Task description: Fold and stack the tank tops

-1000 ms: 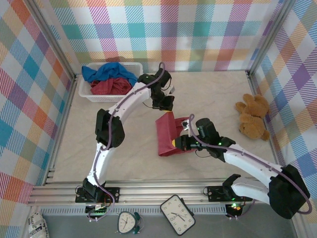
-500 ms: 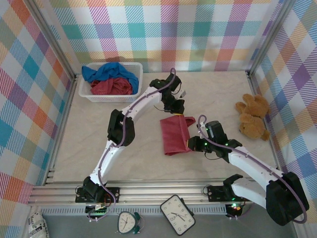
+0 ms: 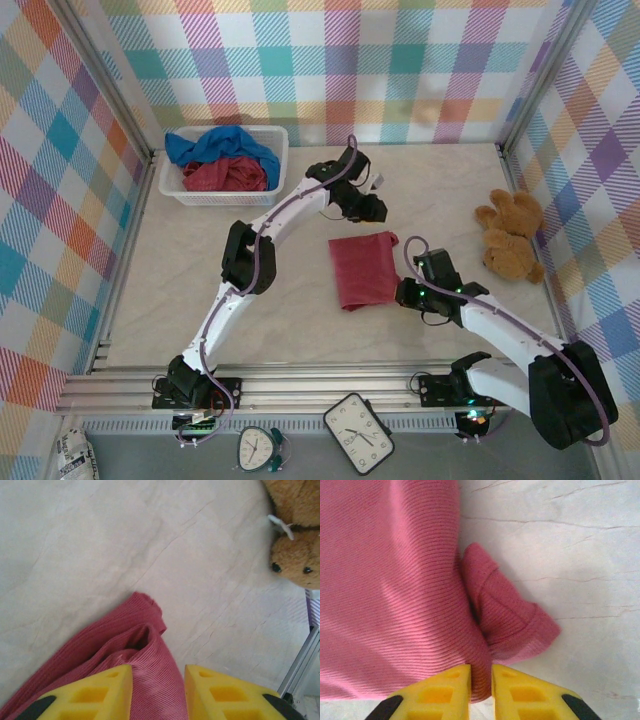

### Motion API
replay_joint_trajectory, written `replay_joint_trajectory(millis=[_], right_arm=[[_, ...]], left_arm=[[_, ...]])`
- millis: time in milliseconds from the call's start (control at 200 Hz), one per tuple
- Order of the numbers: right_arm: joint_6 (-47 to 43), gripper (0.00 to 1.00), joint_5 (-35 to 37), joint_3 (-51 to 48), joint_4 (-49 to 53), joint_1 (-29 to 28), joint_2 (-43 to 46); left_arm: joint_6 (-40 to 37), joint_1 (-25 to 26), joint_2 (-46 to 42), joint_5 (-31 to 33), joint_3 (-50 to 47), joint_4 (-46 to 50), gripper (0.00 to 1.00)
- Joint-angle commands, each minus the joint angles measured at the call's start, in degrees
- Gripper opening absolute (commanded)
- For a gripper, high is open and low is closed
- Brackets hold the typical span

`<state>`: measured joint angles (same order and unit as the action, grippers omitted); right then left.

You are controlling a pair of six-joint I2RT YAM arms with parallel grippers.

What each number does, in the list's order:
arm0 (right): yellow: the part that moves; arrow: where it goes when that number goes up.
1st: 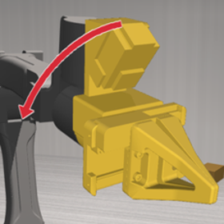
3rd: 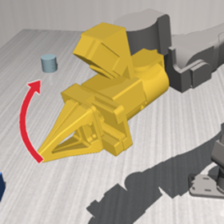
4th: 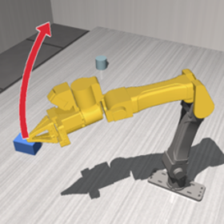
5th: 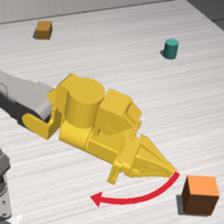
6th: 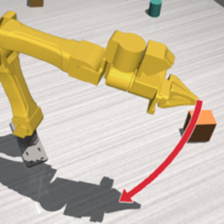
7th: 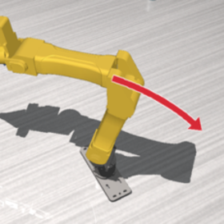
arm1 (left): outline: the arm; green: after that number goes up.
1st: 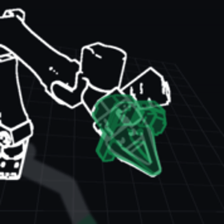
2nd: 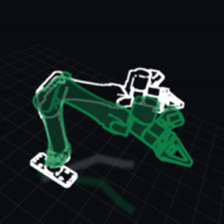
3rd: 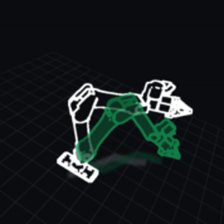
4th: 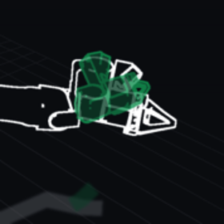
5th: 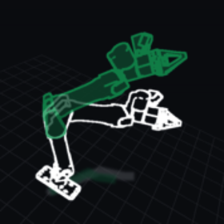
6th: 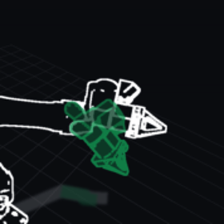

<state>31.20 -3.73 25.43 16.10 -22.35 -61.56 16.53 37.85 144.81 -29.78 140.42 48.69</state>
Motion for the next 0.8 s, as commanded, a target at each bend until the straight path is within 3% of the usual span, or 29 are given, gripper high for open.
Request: replay_joint_trajectory(millis=[0,190,305,435,500,615,795], right_arm=[[-1.10,0.18,2.01,1.84,-0.04,0.96,-0.32],[-2.10,0.18,2.58,3.05,1.04,2.03,0.72],[-3.25,0.18,3.08,3.30,1.44,2.39,0.22],[-5.35,0.36,-1.25,4.09,0.69,2.40,1.71],[-6.34,0.45,-2.45,5.01,2.01,2.31,0.46],[-5.94,0.51,-4.53,5.28,1.02,1.04,-3.66],[-7.30,0.49,-1.36,6.83,-0.88,0.11,-10.68]], left_arm=[[-0.97,0.27,-0.53,-0.97,2.92,-2.26,0.37],[-8.26,0.25,-3.49,5.07,2.26,7.47,0.44],[-12.00,0.17,-7.56,11.44,-3.77,11.10,0.46],[-13.45,-1.30,-13.14,14.92,-13.85,10.10,0.49],[-13.86,-2.15,-14.95,14.88,-18.26,9.27,0.49],[-14.27,-2.69,-15.73,13.08,-24.60,7.75,0.50],[-14.33,-3.51,-14.11,13.41,-29.03,5.91,0.50]])
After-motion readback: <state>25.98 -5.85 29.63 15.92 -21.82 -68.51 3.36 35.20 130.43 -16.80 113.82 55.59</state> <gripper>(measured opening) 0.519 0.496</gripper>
